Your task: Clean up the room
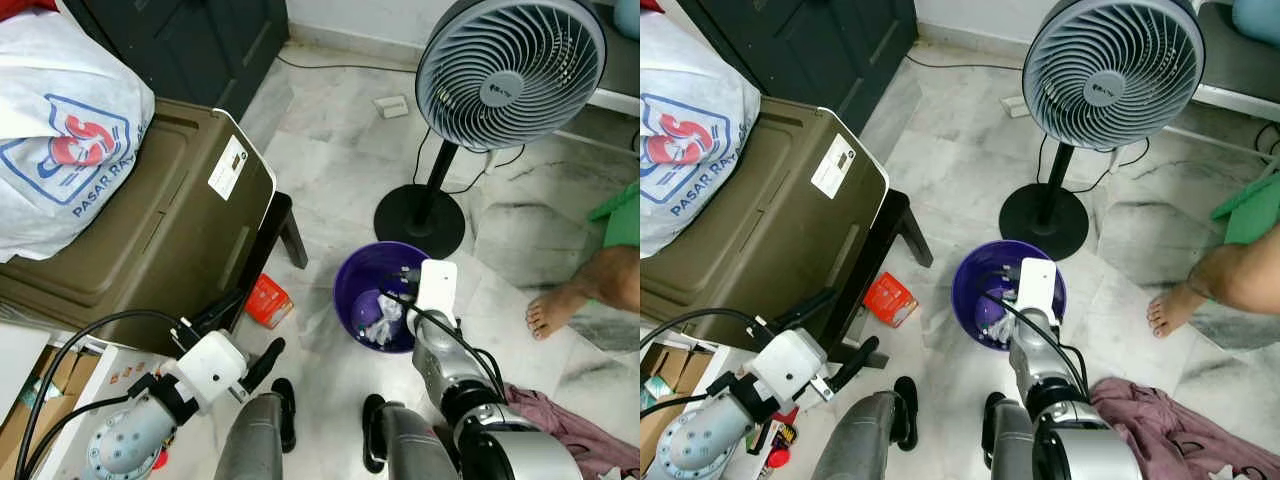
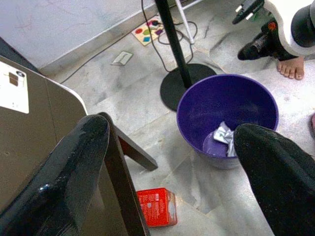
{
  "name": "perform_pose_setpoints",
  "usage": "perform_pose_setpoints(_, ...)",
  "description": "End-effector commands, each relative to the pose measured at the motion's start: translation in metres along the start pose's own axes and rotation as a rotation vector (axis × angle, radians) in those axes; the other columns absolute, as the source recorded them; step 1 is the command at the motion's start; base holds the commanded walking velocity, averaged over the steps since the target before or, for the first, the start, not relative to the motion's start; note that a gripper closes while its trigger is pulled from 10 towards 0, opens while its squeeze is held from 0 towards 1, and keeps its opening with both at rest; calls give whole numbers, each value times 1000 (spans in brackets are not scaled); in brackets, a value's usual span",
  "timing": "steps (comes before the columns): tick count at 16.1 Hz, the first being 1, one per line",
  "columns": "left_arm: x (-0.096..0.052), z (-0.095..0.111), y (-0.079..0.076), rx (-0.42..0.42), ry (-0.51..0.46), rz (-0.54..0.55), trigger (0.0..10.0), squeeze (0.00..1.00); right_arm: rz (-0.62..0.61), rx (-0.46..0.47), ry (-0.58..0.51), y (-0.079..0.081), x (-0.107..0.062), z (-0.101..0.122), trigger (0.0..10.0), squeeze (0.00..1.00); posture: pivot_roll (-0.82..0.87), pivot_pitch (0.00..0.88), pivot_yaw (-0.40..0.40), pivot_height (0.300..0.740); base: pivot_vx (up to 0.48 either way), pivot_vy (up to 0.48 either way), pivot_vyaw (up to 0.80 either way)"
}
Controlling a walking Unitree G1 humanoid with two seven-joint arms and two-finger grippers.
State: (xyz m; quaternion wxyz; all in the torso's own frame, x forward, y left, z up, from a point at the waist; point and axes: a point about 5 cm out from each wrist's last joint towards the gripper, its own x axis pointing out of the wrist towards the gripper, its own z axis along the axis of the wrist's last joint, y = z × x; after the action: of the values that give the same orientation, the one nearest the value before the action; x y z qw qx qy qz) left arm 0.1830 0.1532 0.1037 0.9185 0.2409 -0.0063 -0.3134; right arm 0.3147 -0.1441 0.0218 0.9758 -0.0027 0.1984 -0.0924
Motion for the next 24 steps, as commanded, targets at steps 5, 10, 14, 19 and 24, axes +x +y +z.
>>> perform_pose_setpoints(5, 29, 6, 11, -35, -46, 98, 10000, 0, 280, -13, -127, 37, -21, 16, 10000, 1000, 150, 249, 81, 740, 0, 0, 0)
perform_pose_setpoints(10, 68, 16, 20, -88, -116, 206, 10000, 0, 418, -173, -340, 19, -72, 25, 10000, 1000, 32, 156, 71, 740, 0, 0, 0)
perform_pose_setpoints(14, 93, 11, 38, -78, -85, 369, 10000, 0, 233, -129, -486, -5, -61, 63, 10000, 1000, -10, 52, 66, 740, 0, 0, 0)
perform_pose_setpoints(19, 96, 7, 65, -246, -84, 533, 10000, 0, 245, -65, -529, 1, -59, 80, 10000, 1000, -10, 0, 46, 740, 0, 0, 0)
perform_pose_setpoints(24, 88, 2, 51, -245, -119, 416, 10000, 0, 293, -34, -468, -9, -77, 53, 10000, 1000, -22, 0, 38, 740, 0, 0, 0)
